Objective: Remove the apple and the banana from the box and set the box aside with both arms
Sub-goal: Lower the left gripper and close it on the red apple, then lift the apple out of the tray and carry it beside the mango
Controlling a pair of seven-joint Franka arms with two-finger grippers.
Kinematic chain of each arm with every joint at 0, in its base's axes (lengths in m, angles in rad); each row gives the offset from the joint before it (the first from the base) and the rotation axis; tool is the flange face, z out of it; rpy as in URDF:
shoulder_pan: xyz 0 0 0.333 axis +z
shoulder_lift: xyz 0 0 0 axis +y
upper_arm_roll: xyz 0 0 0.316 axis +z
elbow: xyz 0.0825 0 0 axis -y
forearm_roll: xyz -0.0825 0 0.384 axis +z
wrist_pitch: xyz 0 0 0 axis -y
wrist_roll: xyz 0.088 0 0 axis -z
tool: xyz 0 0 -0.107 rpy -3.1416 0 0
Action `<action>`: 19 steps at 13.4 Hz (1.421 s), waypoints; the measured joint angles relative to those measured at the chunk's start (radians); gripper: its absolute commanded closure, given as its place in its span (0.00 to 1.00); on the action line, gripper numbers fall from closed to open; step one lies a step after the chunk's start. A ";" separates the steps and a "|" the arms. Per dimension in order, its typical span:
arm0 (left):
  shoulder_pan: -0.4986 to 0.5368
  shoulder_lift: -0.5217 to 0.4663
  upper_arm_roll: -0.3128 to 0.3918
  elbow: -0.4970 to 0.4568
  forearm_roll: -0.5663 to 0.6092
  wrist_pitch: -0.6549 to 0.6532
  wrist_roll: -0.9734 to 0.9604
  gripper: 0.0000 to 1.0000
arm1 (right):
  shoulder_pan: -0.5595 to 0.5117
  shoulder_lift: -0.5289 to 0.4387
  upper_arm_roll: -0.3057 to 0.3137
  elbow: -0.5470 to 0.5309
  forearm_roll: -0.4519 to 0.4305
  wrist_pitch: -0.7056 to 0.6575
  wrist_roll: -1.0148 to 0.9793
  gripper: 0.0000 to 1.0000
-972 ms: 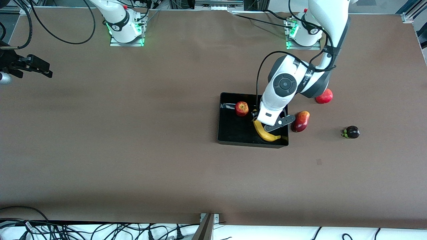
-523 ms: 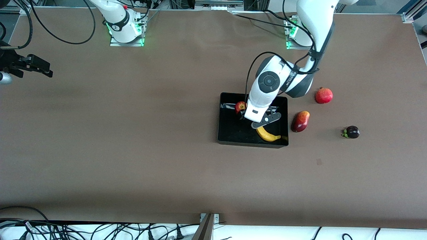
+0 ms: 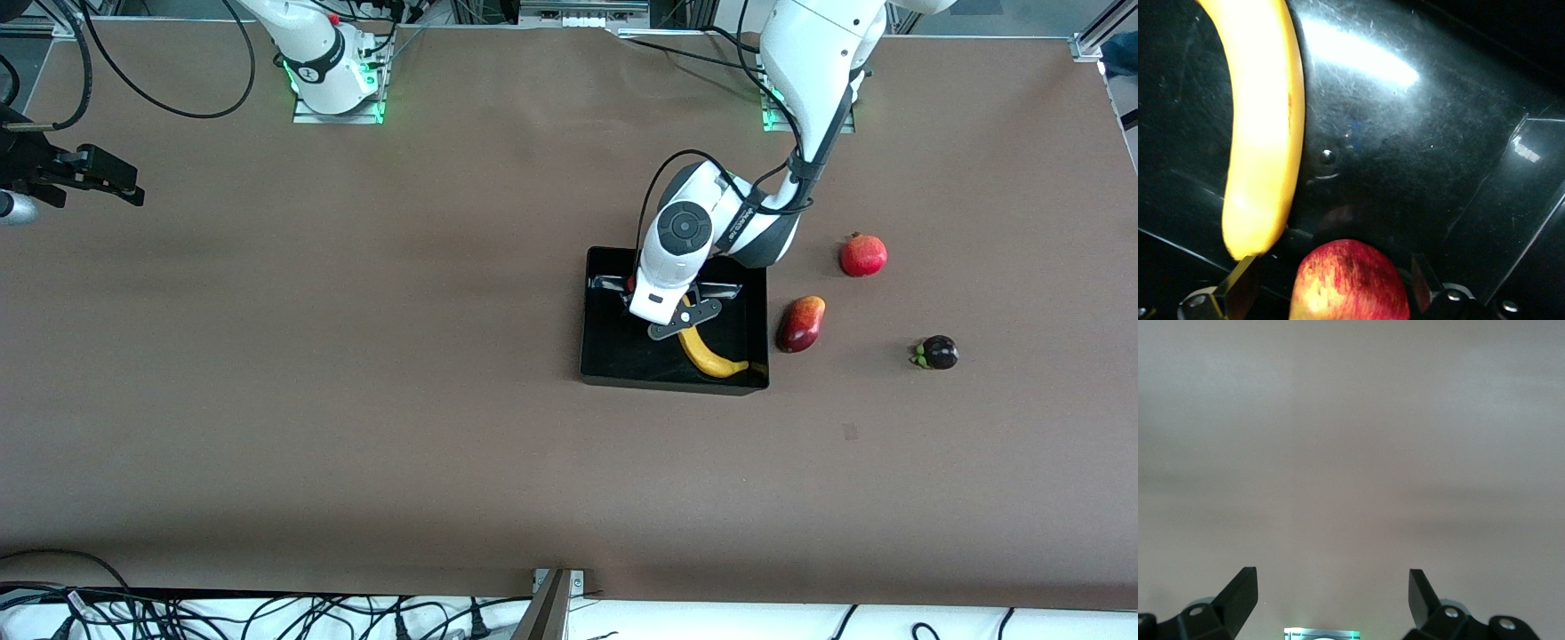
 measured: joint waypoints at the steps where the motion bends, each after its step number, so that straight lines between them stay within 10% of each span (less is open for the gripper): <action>1: -0.002 0.003 -0.008 -0.001 0.000 0.003 -0.010 0.00 | 0.001 0.000 0.000 0.000 0.000 0.000 0.000 0.00; 7: -0.009 0.010 -0.035 -0.016 0.000 0.007 -0.048 0.03 | 0.003 0.000 0.000 0.000 0.000 0.000 0.000 0.00; 9: -0.008 0.010 -0.034 -0.020 0.000 0.008 -0.048 0.55 | 0.005 0.000 0.000 0.000 0.000 0.000 0.000 0.00; 12: -0.008 0.010 -0.034 -0.027 0.000 0.008 -0.049 0.99 | 0.005 0.000 0.000 0.000 0.000 0.000 0.000 0.00; 19: -0.008 0.006 -0.034 -0.025 0.000 0.005 -0.050 1.00 | 0.005 0.000 0.000 0.000 0.000 0.000 0.000 0.00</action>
